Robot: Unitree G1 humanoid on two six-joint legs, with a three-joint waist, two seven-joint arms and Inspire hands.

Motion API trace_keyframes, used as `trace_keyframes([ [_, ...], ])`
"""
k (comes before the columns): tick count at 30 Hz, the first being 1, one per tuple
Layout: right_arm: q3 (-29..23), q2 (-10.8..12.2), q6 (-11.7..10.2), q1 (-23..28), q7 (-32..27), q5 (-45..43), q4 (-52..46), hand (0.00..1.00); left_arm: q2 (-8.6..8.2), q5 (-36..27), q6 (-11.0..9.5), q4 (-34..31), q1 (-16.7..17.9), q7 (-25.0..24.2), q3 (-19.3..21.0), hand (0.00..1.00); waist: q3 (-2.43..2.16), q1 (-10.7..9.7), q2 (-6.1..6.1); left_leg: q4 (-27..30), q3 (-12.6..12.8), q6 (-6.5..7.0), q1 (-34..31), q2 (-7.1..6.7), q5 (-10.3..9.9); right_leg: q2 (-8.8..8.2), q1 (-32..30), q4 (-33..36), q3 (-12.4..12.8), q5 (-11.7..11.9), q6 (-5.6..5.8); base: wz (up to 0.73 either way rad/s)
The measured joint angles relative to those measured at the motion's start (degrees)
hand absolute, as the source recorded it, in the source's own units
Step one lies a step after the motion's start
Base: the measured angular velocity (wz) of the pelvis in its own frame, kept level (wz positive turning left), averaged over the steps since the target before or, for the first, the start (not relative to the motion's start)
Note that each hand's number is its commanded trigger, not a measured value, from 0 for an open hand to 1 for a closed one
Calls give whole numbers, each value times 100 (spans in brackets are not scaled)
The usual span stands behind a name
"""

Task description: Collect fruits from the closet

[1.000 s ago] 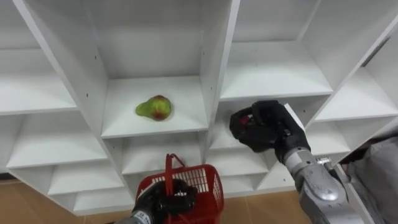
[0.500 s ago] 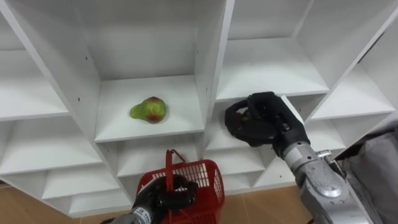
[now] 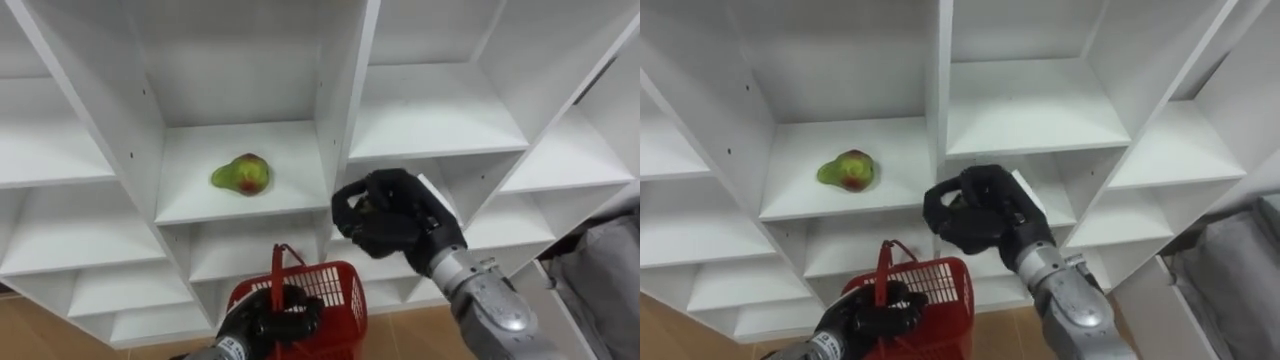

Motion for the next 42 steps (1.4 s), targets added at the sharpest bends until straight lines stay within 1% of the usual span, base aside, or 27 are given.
trace_keyframes([
  [2, 118, 0, 23, 6, 8, 124, 673, 100, 5, -3, 12, 42, 0, 24, -25, 100, 20, 18, 22, 0, -35, 1, 0, -2, -1, 0, 9, -7, 0, 1, 2, 2],
  [3, 156, -8, 76, 7, -8, 133, 875, 100, 18, -4, 17, 41, 0, 76, -82, 100, 40, 39, 52, 0, -43, 2, -10, -5, -1, -5, -8, -6, 0, 1, 2, 0],
  [5, 173, -4, 84, 7, -35, 159, 1074, 100, 28, -2, 30, 39, 0, 100, -117, 100, 62, 93, 98, -1, -47, 2, -45, -10, -1, -4, -36, -8, -33, 1, 3, 0],
  [9, 236, 8, 83, 5, -122, 193, 1113, 100, 15, 5, 73, 32, -3, 97, -211, 100, 59, 119, 119, 13, -83, -1, -93, -8, 1, -1, -70, -19, -121, 2, -3, 7],
  [10, 258, 4, 81, 5, -125, 245, 1113, 100, -11, 5, 100, 32, -3, 95, -226, 100, 55, 129, 125, 16, -111, -2, -95, -7, 1, 0, -70, -20, -138, 1, -4, 5],
  [13, 280, 11, 80, 4, -126, 410, 1115, 100, -34, 5, 113, 25, -3, 92, -228, 100, 53, 151, 133, 17, -131, -1, -97, -8, 1, 5, -67, -22, -148, 1, -4, 1],
  [19, 281, 9, 81, 5, -176, 484, 1115, 100, -22, 5, 118, -38, -4, 89, -226, 100, 51, 151, 135, 17, -131, -1, -94, -6, 1, 4, -65, -19, -149, 2, -2, 0],
  [21, 281, 10, 81, 3, -175, 484, 1134, 100, -24, 7, 119, -51, -3, 90, -227, 100, 46, 154, 142, 17, -131, 0, -92, -7, 2, 4, -64, -17, -148, 2, -2, 0],
  [23, 281, 10, 81, -6, -171, 485, 1280, 100, -31, 8, 137, -67, -3, 90, -228, 100, 24, 167, 163, 28, -131, 0, -87, -6, 2, 4, -58, -10, -149, 4, -4, 0],
  [26, 286, 10, 81, -7, -168, 487, 1510, 100, -34, 16, 137, -67, -3, 91, -228, 100, 7, 197, 187, 62, -131, 0, -84, -6, 2, -1, -44, 0, -151, 7, -10, 0],
  [31, 280, 3, 79, -34, -109, 575, 1739, 100, -34, 210, 136, -95, -1, 89, -231, 100, 12, 243, 175, 92, -128, -2, -87, -6, 3, -16, -28, -6, -154, 14, -22, 0],
  [36, 305, 7, 79, -62, -53, 606, 1741, 100, 21, 370, 136, -146, -1, 92, -270, 100, 32, 265, 116, 121, -143, -3, -96, -6, 3, -15, -16, -8, -169, 15, -23, 0],
  [37, 335, 5, 79, -64, -52, 607, 1741, 100, 58, 370, 136, -146, -1, 97, -329, 100, 32, 265, 101, 121, -145, -3, -98, -7, 3, -13, -12, -13, -178, 15, -23, 0],
  [40, 482, -3, 79, -74, -49, 624, 1750, 100, 70, 519, 137, -146, 1, 99, -372, 100, 48, 281, 69, 120, -151, -3, -110, -9, 3, -9, -13, -19, -175, 14, -23, 0],
  [42, 563, 4, 77, -87, -16, 676, 1814, 100, 79, 570, 137, -146, 0, 101, -420, 100, 47, 277, 66, 118, -154, -2, -112, -11, 3, -9, -13, -24, -175, 14, -22, 0],
])
